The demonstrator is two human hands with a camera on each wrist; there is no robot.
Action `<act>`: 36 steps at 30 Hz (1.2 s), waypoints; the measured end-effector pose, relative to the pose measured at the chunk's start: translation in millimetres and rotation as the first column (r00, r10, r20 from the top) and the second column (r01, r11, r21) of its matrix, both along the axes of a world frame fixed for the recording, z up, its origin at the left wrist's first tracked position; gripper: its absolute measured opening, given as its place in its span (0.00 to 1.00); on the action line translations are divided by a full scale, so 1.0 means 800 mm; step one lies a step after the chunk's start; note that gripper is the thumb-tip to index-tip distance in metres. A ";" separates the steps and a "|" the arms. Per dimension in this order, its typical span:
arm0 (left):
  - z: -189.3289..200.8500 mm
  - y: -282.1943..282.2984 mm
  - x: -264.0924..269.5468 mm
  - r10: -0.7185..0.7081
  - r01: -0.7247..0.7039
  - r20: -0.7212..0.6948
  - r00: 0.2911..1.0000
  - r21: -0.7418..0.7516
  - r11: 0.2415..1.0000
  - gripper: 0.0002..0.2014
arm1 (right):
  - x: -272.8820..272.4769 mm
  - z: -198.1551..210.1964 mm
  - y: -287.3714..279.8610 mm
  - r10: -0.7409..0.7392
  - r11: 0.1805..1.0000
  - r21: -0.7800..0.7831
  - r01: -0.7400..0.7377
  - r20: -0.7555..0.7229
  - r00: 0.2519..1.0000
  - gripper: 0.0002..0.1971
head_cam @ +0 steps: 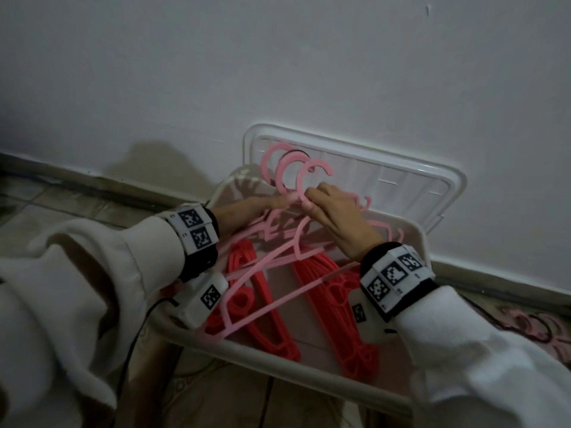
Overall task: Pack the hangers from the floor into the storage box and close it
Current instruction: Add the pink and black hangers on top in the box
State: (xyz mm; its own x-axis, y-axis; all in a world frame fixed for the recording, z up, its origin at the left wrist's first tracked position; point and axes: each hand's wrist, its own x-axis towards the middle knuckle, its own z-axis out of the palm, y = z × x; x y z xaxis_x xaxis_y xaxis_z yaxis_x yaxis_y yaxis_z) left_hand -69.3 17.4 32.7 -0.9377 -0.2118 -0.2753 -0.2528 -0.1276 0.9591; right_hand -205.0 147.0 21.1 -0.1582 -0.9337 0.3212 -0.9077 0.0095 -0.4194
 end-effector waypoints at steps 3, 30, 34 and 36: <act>0.002 0.003 0.000 -0.075 0.127 0.165 0.983 -0.326 0.937 0.19 | 0.002 -0.008 -0.014 0.016 1.000 0.012 -0.017 0.066 0.998 0.12; -0.033 -0.025 -0.021 0.268 -0.195 0.196 0.943 -0.327 0.925 0.18 | -0.003 -0.160 -0.005 0.150 0.125 0.990 -0.062 0.043 0.988 0.23; -0.043 -0.029 -0.023 0.250 -0.180 0.178 0.952 -0.339 0.923 0.10 | -0.031 -0.155 0.004 0.053 0.181 0.983 -0.009 -0.001 0.999 0.23; -0.044 -0.030 -0.022 0.248 -0.179 0.178 0.952 -0.333 0.926 0.12 | -0.045 -0.158 0.012 0.001 0.210 0.977 0.024 -0.025 1.000 0.22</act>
State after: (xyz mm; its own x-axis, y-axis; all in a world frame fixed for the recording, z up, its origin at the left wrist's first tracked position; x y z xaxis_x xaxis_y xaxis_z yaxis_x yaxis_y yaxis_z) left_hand -86.6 -6.5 -2.5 -0.7871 -0.5070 -0.3513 -0.4551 0.0929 0.8856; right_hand -241.0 156.3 -105.3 -0.1787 -0.5101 -0.8413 -0.9099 0.4110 -0.0559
